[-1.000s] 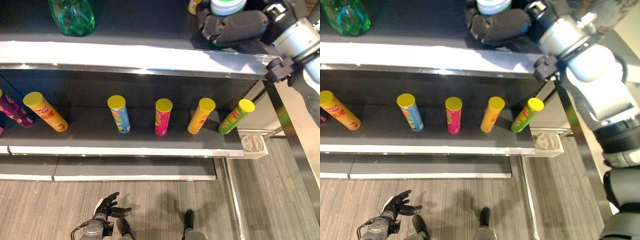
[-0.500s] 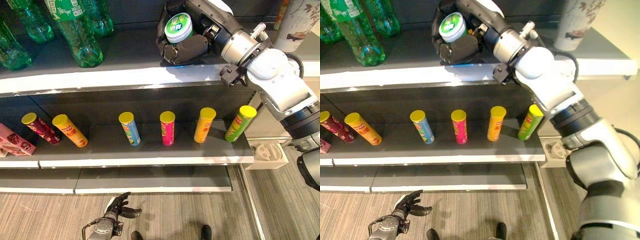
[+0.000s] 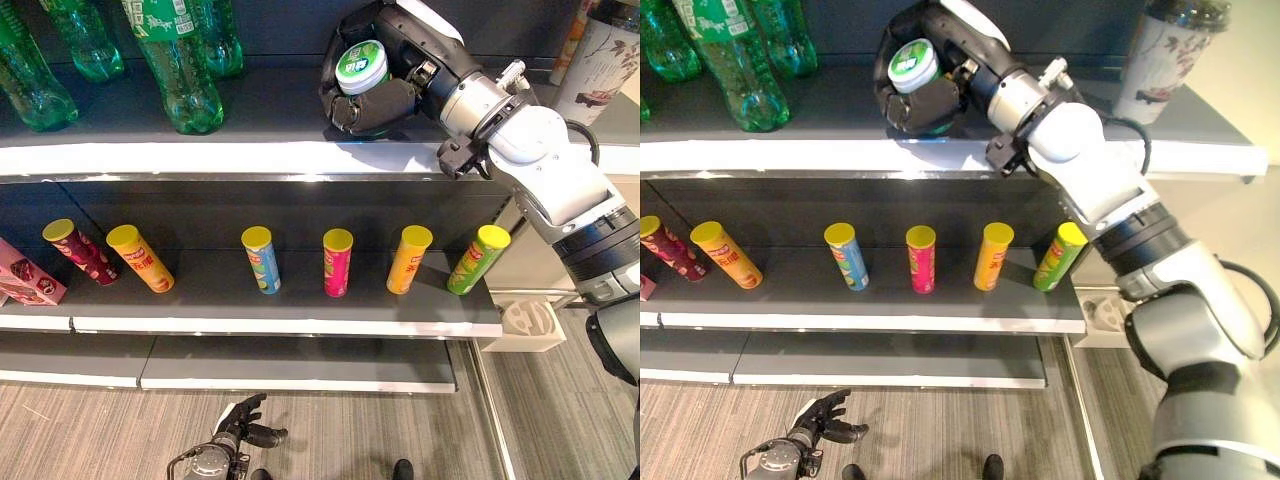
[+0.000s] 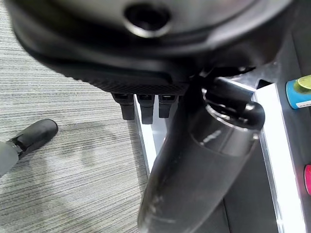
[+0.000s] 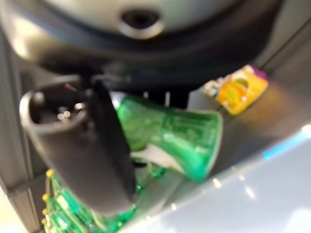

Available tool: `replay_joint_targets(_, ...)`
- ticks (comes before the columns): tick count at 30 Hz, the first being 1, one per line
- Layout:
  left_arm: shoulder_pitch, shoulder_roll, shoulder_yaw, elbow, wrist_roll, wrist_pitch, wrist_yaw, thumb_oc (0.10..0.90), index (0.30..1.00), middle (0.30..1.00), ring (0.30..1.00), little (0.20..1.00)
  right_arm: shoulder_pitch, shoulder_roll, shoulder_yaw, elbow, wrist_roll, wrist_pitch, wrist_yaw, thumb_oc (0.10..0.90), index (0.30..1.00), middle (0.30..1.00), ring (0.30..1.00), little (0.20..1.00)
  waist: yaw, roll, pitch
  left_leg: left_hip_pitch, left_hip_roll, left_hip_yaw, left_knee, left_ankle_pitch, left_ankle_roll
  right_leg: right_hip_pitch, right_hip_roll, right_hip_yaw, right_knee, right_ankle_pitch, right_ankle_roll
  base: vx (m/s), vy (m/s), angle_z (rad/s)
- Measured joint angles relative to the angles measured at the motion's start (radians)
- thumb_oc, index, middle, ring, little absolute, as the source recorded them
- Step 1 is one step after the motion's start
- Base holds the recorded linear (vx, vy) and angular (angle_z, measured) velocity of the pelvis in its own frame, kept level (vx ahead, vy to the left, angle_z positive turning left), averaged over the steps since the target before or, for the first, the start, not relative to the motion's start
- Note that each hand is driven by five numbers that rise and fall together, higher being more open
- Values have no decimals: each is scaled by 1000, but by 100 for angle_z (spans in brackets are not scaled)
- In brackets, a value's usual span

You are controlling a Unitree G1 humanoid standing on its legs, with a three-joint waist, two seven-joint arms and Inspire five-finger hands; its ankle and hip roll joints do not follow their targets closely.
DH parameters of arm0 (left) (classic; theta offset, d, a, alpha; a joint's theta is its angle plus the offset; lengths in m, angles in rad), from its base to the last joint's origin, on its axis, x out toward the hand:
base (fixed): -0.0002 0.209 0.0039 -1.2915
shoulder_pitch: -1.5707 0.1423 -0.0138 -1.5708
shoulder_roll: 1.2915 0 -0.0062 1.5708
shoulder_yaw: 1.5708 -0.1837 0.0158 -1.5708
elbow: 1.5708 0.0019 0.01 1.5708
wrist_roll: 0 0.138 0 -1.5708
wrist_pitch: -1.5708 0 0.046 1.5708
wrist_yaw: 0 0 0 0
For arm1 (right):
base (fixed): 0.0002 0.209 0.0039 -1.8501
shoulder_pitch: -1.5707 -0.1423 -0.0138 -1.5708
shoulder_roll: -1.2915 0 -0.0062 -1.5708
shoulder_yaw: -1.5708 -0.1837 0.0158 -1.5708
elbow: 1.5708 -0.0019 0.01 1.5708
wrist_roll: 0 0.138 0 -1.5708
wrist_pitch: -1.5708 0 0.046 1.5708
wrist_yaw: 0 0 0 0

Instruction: Put the goods on the table back onto the shelves and tidy them up.

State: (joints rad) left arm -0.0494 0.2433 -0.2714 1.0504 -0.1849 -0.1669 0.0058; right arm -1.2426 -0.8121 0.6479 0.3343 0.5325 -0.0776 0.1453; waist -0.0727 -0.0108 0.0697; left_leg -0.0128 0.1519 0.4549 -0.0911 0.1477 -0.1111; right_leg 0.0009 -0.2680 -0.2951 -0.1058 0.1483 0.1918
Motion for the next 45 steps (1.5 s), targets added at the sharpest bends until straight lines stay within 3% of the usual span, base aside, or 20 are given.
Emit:
replay_joint_targets(15, 8, -5, 2, 0, 3, 19, 7, 800, 900, 900, 900, 900, 172, -19, -155, -99, 121, -1, -54, 400, 300, 300, 300, 300, -19, -1, 0, -9, -2, 3, 0, 0, 0, -13, -1, 4, 0, 0, 1, 0, 0, 0)
replay_joint_targets(45, 24, -18, 12, -1, 1, 20, 7, 800, 900, 900, 900, 900, 184, -40, -165, -101, 100, -1, -87, 400, 300, 300, 300, 300, 7, 1, 3, -9, -2, -1, 0, 0, 0, -10, -1, -1, -1, -4, 5, 0, 0, 0)
